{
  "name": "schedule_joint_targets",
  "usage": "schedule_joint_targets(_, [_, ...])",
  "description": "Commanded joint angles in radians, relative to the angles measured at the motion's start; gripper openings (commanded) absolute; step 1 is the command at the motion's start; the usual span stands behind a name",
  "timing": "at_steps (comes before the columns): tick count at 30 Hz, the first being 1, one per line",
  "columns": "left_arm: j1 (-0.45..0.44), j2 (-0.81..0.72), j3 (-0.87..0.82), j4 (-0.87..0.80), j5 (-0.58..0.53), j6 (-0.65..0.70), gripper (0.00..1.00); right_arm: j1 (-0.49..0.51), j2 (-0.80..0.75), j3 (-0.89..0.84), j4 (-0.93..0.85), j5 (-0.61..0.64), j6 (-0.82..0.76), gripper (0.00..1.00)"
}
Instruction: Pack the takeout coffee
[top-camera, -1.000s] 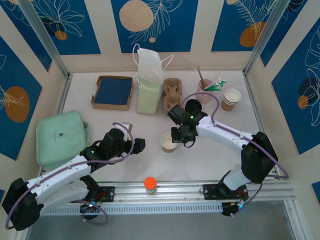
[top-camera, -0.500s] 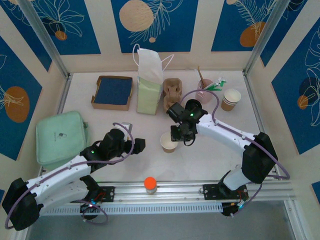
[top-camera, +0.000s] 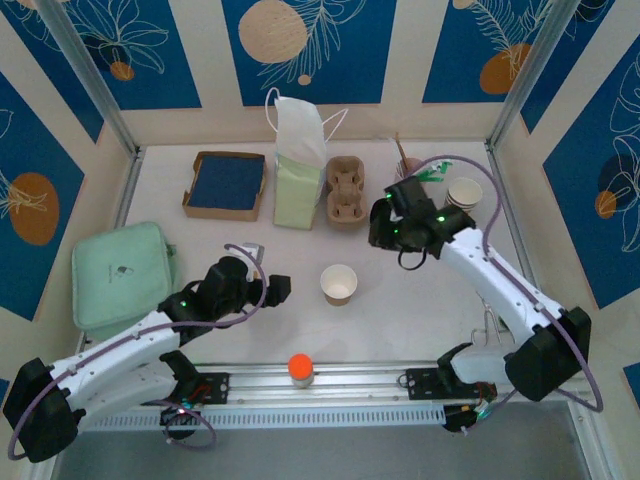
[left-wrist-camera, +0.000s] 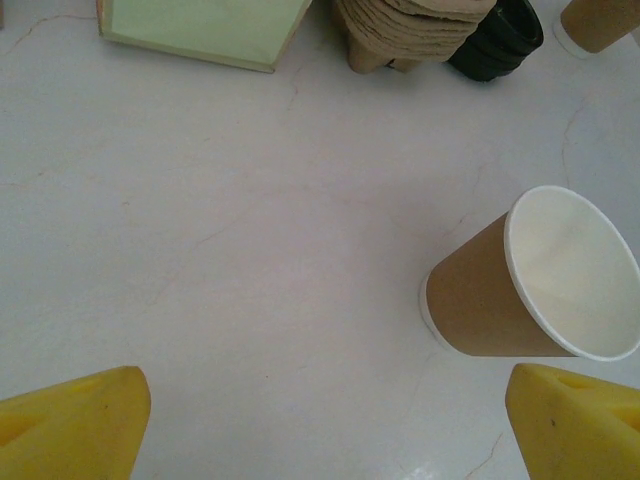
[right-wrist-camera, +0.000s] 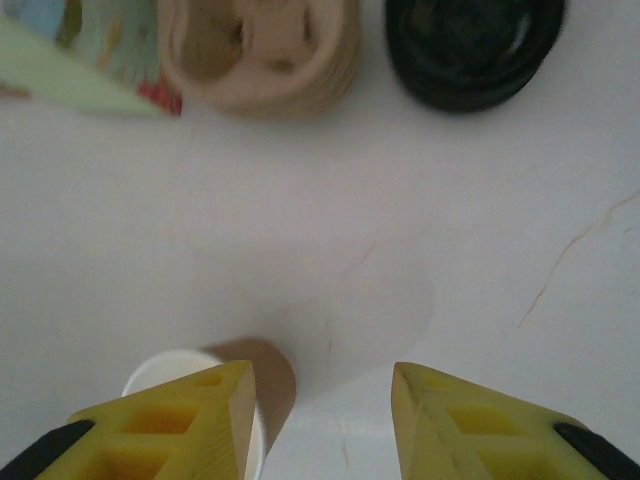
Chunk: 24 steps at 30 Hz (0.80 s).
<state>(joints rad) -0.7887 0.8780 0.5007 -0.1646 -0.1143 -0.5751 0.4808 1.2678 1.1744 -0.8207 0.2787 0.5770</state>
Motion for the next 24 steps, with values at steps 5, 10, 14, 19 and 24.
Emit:
schedule_joint_targets(5, [-0.014,-0.014,0.025,-0.014,-0.015,0.005,0.92,-0.049,-0.024,-0.048,0.146,0.017,-0.233,0.5])
schedule_joint_targets(10, [-0.013,-0.016,0.031,-0.026,-0.02,0.012,0.92,-0.135,0.07,0.039,0.085,-0.088,-0.277,0.51])
schedule_joint_targets(14, [-0.014,-0.019,0.032,-0.033,-0.024,0.017,0.92,-0.178,0.174,0.107,0.047,-0.133,-0.292,0.51])
schedule_joint_targets(19, [-0.014,-0.018,0.032,-0.037,-0.028,0.021,0.92,-0.191,0.296,0.187,0.035,-0.143,-0.309,0.51])
schedule_joint_targets(24, [-0.014,-0.025,0.032,-0.047,-0.036,0.027,0.92,-0.198,0.43,0.273,0.037,-0.122,-0.353,0.51])
